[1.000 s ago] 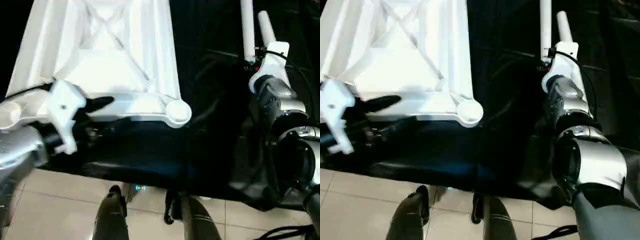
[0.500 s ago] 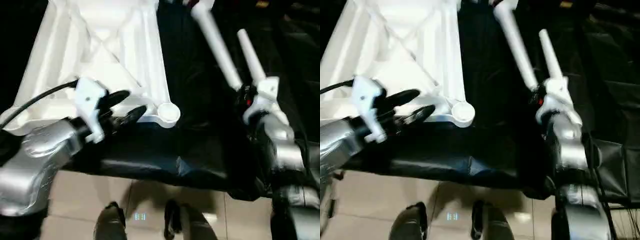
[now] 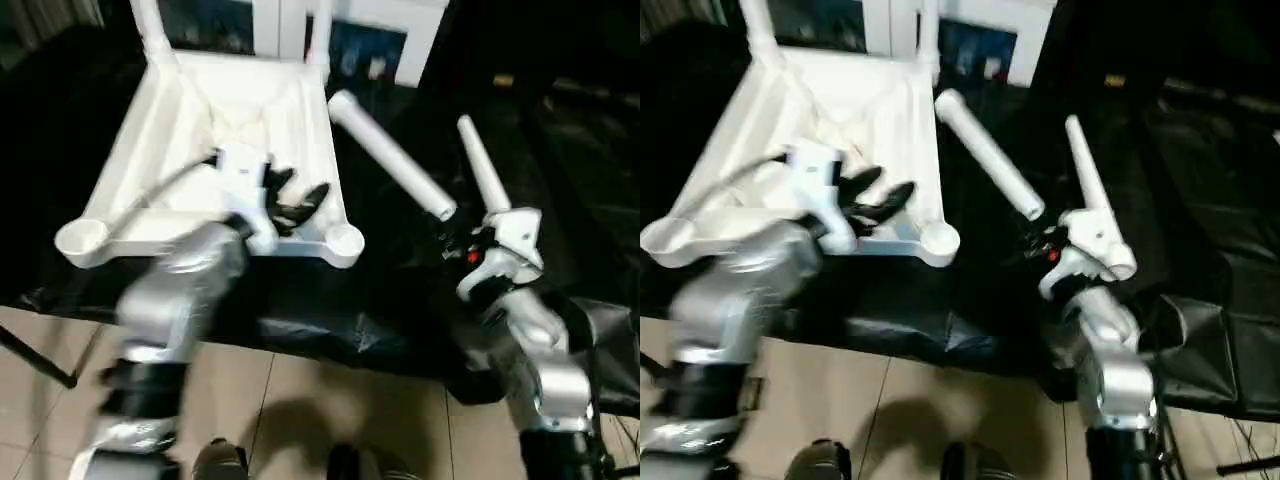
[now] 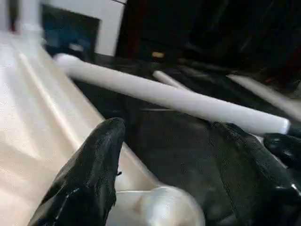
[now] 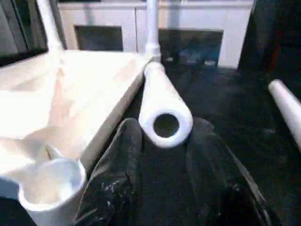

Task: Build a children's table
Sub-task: Pick table leg

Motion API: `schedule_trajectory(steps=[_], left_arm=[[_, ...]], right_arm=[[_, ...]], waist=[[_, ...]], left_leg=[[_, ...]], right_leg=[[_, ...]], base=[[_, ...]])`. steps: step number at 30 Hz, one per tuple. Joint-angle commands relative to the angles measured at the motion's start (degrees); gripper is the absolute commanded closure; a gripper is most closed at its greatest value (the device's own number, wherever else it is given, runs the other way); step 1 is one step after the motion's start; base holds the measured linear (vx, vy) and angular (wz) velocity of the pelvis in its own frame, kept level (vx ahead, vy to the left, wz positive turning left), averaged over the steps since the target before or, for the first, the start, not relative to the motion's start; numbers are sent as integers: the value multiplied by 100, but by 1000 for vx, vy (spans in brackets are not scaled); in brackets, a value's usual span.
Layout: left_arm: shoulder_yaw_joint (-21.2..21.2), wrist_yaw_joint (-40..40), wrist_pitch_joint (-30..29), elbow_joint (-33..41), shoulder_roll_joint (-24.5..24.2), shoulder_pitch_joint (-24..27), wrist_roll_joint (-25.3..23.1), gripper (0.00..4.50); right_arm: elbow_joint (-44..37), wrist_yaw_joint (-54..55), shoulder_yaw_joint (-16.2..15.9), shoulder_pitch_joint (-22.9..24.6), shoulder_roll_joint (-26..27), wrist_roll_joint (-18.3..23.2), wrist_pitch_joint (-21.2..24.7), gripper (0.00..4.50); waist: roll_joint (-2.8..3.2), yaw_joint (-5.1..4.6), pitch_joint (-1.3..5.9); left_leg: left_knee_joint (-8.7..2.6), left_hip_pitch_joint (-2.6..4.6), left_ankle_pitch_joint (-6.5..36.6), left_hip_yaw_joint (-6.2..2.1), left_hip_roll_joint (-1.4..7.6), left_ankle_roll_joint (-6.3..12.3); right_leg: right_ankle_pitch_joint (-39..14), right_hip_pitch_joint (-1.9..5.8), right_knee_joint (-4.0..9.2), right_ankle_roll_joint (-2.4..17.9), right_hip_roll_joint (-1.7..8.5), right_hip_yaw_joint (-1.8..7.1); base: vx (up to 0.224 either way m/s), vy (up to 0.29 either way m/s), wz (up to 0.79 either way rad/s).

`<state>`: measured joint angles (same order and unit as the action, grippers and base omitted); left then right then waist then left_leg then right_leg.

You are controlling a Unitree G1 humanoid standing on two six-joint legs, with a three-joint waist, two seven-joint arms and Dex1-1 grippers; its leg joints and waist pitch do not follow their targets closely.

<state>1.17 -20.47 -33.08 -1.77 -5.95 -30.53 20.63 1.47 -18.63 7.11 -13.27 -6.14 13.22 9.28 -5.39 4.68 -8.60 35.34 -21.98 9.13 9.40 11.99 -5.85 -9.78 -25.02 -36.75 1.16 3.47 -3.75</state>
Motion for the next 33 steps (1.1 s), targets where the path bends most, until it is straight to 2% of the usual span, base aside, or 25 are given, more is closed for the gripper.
schedule_trajectory(steps=[1,2,3,4,5,6,7,8,9,10,11,12,13,14,17,18,19,20,21,25,27,33], left_arm=[[-135,78,-151,-289,166,-198,206,120],[-251,64,-355,-469,310,-291,417,120],[-471,5,-699,-836,546,-479,780,103],[-578,-39,-816,-1024,652,-571,945,93],[-733,21,-932,-1194,762,-655,1102,86],[-996,132,-1120,-1475,943,-795,1359,83],[-1249,335,-1108,-1795,1106,-945,1524,83],[-1249,335,-1108,-1795,1106,-945,1524,59],[-1542,550,-1060,-2234,1286,-1153,1714,43],[-1663,590,-1081,-2426,1357,-1246,1840,40],[-1867,728,-1094,-2676,1471,-1374,2057,40],[-2066,778,-1161,-3007,1601,-1548,2324,33],[-2113,741,-1201,-3129,1642,-1611,2411,21],[-2146,732,-1164,-3284,1680,-1687,2413,2],[-2124,749,-979,-3729,1720,-1872,2120,0],[-2125,750,-975,-3743,1720,-1879,2111,0],[-2216,796,-874,-4037,1752,-2006,2095,0],[-2272,805,-809,-4204,1790,-2079,2119,0],[-2247,791,-764,-4288,1811,-2122,2131,0],[-1657,475,-461,-4173,1746,-2080,1677,0],[-1289,290,-205,-4066,1597,-2019,1320,0],[-1001,4,-70,-4063,1315,-1971,1002,0]], right_arm=[[-222,15,42,-8,-33,103,45,349],[-245,16,37,-5,-33,116,46,350],[-308,16,28,14,-40,135,89,350],[-326,17,26,22,-47,133,107,351],[-350,23,28,36,-50,128,122,351],[-387,32,34,55,-57,119,147,353],[-429,39,38,73,-60,123,167,353],[-429,39,38,73,-60,123,167,373],[-475,48,42,87,-73,140,198,391],[-484,50,37,96,-78,142,206,396],[-485,41,8,116,-100,111,205,396],[-495,25,-34,150,-122,77,199,401],[-504,22,-54,171,-120,68,203,411],[-513,23,-71,189,-118,63,216,432],[-511,30,-140,246,-155,-7,233,447],[-511,30,-142,248,-157,-9,233,447],[-541,39,-173,300,-148,-12,268,447],[-560,40,-201,343,-142,-23,284,447],[-565,49,-222,369,-135,-26,290,447],[-612,46,-317,441,-140,-68,312,447],[-663,-31,-377,486,-186,-62,368,447],[-586,26,-379,551,-264,-111,424,447]], waist=[[66,22,632],[86,41,664],[62,39,682],[46,63,701],[43,77,705],[19,73,729],[24,94,752],[9,108,751],[-8,111,764],[-7,135,782],[-30,141,797],[-23,153,802],[-41,156,811],[-34,164,813],[-29,187,827],[-29,195,837],[3,205,834],[0,202,828],[10,217,841],[39,248,857],[40,256,856],[46,299,851]], left_leg=[[-438,47,1486,-35,60,-68],[-433,68,1526,-29,48,-67],[-402,86,1574,4,21,-48],[-396,91,1571,11,9,0],[-399,89,1575,8,10,19],[-395,53,1500,15,8,60],[-385,65,1477,11,7,68],[-374,98,1603,20,0,109],[-367,38,1573,26,-24,140],[-369,66,1579,14,-13,155],[-373,34,1551,3,-9,167],[-359,27,1522,14,-28,163],[-369,29,1484,6,-22,178],[-371,26,1465,0,-20,181],[-383,26,1421,-1,-5,223],[-389,7,1360,-9,7,214],[-390,14,1356,-11,12,206],[-386,28,1379,4,-7,233],[-395,34,1366,-7,10,222],[-408,29,1282,-11,41,238],[-410,27,1270,-8,44,254],[-404,26,1274,-1,44,224]], right_leg=[[-2470,367,593,310,396,235],[-2324,353,588,326,378,230],[-2261,338,594,388,373,234],[-2269,340,617,414,371,228],[-2282,346,621,413,377,223],[-2235,373,618,421,371,216],[-2235,371,623,424,374,207],[-2416,325,674,374,361,195],[-2509,367,684,299,367,189],[-2609,350,709,215,376,172],[-2653,373,703,160,382,160],[-2658,373,708,134,377,155],[-2636,372,708,90,377,153],[-2614,375,704,92,380,149],[-2465,371,707,67,372,151],[-2336,393,683,104,383,157],[-2276,391,673,140,392,162],[-2259,372,705,138,371,162],[-2148,394,679,204,386,168],[-1591,419,617,466,393,196],[-1525,427,617,503,399,200],[-1594,443,596,588,417,203]], base=[[0,0,0],[0,0,0],[0,0,0],[0,0,0],[0,0,0],[0,0,0],[0,0,0],[0,0,0],[0,0,0],[0,0,0],[0,0,0],[0,0,0],[0,0,0],[0,0,0],[0,0,0],[0,0,0],[0,0,0],[0,0,0],[0,0,0],[0,0,0],[0,0,0],[0,0,0]])
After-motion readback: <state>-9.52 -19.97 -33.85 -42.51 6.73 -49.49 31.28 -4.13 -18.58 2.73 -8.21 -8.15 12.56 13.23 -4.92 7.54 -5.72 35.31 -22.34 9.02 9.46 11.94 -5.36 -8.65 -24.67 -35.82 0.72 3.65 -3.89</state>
